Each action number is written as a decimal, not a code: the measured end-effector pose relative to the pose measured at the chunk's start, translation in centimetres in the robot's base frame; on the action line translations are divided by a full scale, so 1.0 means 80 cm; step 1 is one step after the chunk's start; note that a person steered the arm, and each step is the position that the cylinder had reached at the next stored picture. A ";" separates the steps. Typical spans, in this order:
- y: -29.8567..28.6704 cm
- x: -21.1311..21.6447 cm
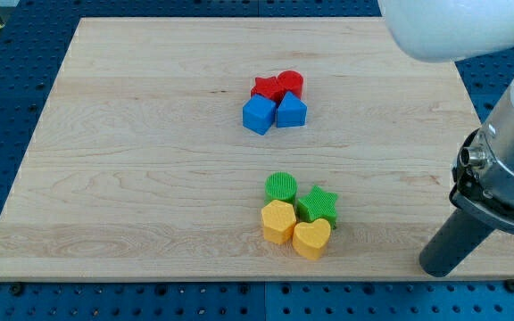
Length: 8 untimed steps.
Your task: Move the yellow heart to the top right of the green circle
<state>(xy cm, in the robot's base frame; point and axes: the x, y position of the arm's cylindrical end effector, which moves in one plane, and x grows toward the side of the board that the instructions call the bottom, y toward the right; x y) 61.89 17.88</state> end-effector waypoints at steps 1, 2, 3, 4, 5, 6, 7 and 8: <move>-0.006 -0.001; -0.012 0.000; -0.037 -0.001; -0.059 -0.001; -0.068 0.000; -0.072 -0.001; -0.084 0.000; -0.105 -0.001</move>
<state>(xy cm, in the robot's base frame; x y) 61.84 9.51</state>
